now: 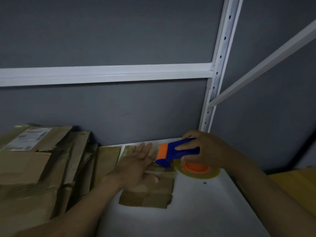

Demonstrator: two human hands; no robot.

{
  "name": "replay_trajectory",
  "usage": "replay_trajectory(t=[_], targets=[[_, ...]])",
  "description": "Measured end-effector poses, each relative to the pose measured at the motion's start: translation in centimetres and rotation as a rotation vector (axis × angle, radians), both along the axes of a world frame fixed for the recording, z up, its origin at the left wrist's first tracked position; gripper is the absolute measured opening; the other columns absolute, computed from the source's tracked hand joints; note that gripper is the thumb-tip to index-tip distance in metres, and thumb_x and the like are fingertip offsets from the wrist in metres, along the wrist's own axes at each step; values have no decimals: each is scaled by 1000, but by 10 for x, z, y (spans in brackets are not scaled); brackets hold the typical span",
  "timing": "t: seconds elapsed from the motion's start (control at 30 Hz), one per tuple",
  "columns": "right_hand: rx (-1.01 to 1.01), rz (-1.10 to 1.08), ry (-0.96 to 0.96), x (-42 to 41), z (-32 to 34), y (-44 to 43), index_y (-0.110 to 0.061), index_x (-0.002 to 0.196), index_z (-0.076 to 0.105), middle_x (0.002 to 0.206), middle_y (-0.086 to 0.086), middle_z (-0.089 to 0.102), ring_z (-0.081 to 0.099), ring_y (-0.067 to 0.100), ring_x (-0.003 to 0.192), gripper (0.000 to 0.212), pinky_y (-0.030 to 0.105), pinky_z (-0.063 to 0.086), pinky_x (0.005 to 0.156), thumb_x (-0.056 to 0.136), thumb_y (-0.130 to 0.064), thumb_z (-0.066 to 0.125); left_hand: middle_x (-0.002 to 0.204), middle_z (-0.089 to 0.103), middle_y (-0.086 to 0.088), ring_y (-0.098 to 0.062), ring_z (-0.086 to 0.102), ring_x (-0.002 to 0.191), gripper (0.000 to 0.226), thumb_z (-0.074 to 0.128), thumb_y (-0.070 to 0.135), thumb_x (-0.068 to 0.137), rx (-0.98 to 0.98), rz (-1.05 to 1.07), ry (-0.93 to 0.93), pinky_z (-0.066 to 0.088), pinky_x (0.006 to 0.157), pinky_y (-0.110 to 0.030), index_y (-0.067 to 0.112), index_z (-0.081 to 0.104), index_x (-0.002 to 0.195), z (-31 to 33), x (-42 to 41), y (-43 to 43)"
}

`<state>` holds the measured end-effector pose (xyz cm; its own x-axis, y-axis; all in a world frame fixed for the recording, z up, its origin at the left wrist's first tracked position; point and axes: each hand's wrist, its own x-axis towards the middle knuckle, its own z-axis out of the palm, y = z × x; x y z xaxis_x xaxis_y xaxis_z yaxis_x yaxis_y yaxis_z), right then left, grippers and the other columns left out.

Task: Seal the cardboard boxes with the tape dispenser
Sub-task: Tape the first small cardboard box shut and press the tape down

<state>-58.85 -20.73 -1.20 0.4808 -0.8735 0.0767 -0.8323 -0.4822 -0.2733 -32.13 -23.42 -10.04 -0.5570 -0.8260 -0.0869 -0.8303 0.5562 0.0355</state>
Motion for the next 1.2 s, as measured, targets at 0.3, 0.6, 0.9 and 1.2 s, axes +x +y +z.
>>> replay_trajectory(t=[0.3, 0.6, 0.9, 1.2], targets=[[89, -103, -153, -41, -21, 24, -53, 110, 53, 117, -29, 37, 41, -4, 107, 32, 4, 31, 85, 83, -43, 68, 157, 27, -5, -26, 25, 143, 117, 33, 94, 64, -109, -120, 9, 1, 114, -31, 21, 17, 154, 8, 7, -8], [204, -144, -323, -36, -71, 35, -62, 118, 39, 120, -25, 45, 47, -4, 107, 47, 12, 40, 89, 85, -42, 67, 153, -32, 13, -10, -31, 142, 108, 19, 91, 61, -17, -131, -36, -16, 117, -32, 35, -31, 138, 9, -21, 2], [96, -222, -283, -59, -77, 67, -61, 121, 41, 117, -24, 49, 52, 2, 103, 52, 19, 47, 88, 78, -52, 69, 150, -22, 24, 0, -20, 141, 104, 27, 91, 61, 27, -101, 12, -18, 107, -20, 46, -24, 138, 5, -30, -5], [-141, -278, -63, -27, -86, 79, -42, 129, 54, 111, -11, 55, 52, 2, 88, 44, 11, 32, 71, 87, -55, 57, 161, -8, 16, -8, -10, 147, 116, 47, 87, 54, 69, -92, 38, -9, 116, -32, 48, -14, 145, 5, -29, -10]])
